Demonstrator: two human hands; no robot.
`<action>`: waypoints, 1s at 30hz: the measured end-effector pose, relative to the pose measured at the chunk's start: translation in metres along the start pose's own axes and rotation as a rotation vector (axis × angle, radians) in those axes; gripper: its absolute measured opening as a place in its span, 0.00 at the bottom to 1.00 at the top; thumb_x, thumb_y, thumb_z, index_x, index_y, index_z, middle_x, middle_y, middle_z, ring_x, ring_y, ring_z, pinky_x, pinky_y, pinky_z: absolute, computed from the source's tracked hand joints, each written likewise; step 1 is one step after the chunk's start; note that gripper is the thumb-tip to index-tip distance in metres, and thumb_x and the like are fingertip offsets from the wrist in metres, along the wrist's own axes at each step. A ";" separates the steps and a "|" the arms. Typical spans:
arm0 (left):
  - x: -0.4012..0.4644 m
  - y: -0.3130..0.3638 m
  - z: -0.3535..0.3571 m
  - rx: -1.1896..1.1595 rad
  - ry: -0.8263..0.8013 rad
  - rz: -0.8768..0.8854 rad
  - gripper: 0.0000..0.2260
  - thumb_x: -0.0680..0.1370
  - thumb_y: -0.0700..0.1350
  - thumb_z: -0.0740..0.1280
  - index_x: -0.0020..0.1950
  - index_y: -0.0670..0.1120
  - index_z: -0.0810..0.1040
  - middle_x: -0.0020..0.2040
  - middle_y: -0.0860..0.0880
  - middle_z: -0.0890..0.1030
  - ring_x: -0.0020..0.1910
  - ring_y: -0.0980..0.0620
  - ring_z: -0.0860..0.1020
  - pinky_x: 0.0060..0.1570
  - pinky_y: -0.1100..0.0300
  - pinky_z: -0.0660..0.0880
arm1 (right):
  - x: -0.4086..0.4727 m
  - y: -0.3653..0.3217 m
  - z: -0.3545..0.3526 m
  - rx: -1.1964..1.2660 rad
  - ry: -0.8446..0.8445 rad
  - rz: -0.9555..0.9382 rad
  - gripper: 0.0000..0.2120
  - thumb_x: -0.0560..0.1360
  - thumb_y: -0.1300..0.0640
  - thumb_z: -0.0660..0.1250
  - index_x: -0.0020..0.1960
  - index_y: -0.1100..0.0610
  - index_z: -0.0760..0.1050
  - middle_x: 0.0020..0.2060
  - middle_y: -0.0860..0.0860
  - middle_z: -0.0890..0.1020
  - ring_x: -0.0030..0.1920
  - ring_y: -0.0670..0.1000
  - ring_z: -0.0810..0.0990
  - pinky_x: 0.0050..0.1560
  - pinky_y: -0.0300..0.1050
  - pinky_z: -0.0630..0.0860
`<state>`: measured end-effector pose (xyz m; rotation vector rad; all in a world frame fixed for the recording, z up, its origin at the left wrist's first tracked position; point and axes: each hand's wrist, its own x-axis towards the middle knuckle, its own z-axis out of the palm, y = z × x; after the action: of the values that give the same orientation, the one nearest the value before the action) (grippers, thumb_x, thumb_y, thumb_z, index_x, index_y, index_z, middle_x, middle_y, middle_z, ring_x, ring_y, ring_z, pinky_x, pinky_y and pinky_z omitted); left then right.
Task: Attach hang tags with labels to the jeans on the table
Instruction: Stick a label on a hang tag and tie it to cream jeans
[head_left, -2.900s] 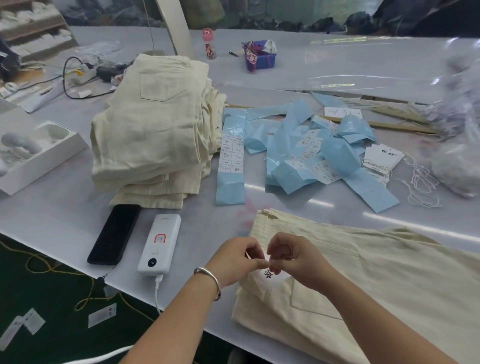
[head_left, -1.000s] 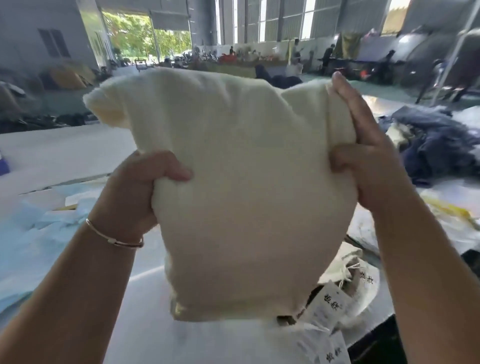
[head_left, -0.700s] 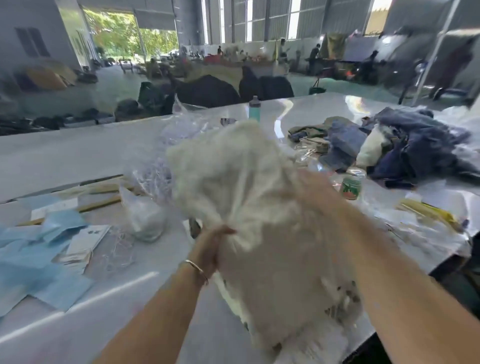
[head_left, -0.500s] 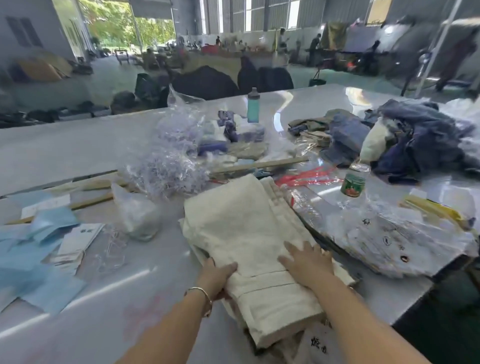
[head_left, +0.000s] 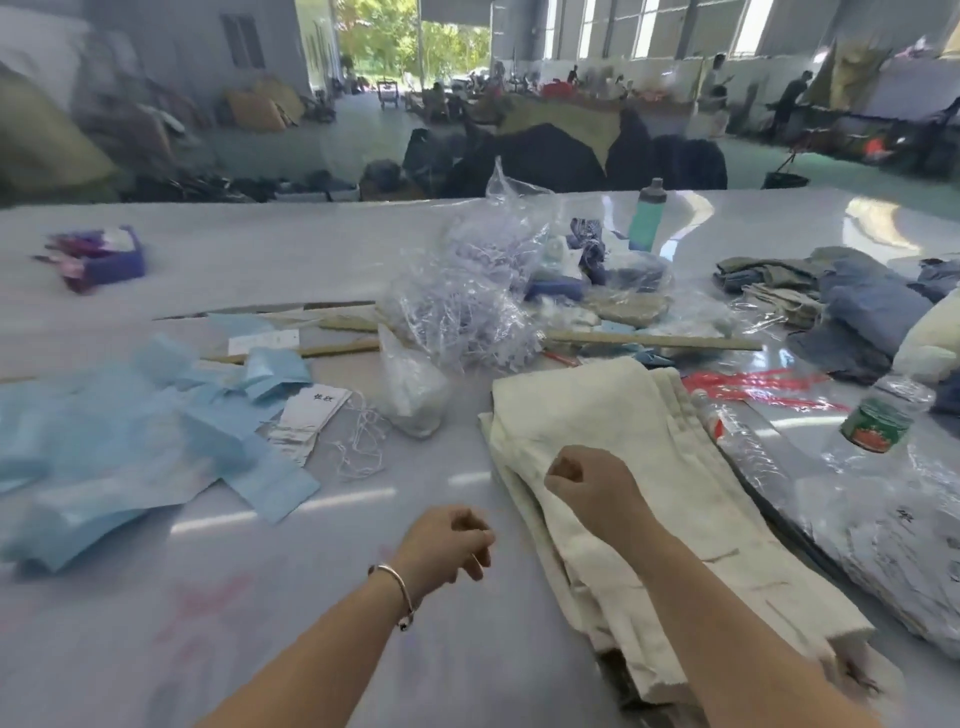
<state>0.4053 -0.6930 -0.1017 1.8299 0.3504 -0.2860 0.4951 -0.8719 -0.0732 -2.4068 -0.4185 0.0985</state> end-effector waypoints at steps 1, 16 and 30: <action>-0.013 -0.005 -0.029 -0.037 0.071 0.018 0.04 0.77 0.37 0.66 0.42 0.43 0.76 0.29 0.49 0.79 0.24 0.54 0.76 0.23 0.66 0.64 | 0.001 -0.030 0.013 0.051 -0.042 -0.080 0.04 0.72 0.61 0.69 0.39 0.60 0.78 0.36 0.52 0.81 0.40 0.52 0.77 0.40 0.43 0.70; -0.311 -0.196 -0.509 0.369 1.327 -0.087 0.10 0.68 0.51 0.74 0.47 0.51 0.82 0.47 0.53 0.83 0.50 0.48 0.79 0.50 0.53 0.76 | -0.065 -0.482 0.326 0.767 -0.798 -0.402 0.05 0.72 0.69 0.69 0.38 0.65 0.76 0.28 0.57 0.79 0.28 0.49 0.75 0.32 0.37 0.70; -0.271 -0.344 -0.638 1.021 0.917 -0.058 0.37 0.72 0.55 0.68 0.78 0.55 0.55 0.79 0.51 0.55 0.78 0.48 0.53 0.72 0.49 0.58 | -0.055 -0.623 0.508 0.712 -0.832 -0.098 0.09 0.72 0.67 0.69 0.36 0.60 0.74 0.26 0.54 0.79 0.26 0.48 0.74 0.31 0.37 0.71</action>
<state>0.0336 -0.0144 -0.1287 2.8968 1.0198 0.4695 0.1819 -0.1293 -0.0623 -1.5464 -0.7180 1.0375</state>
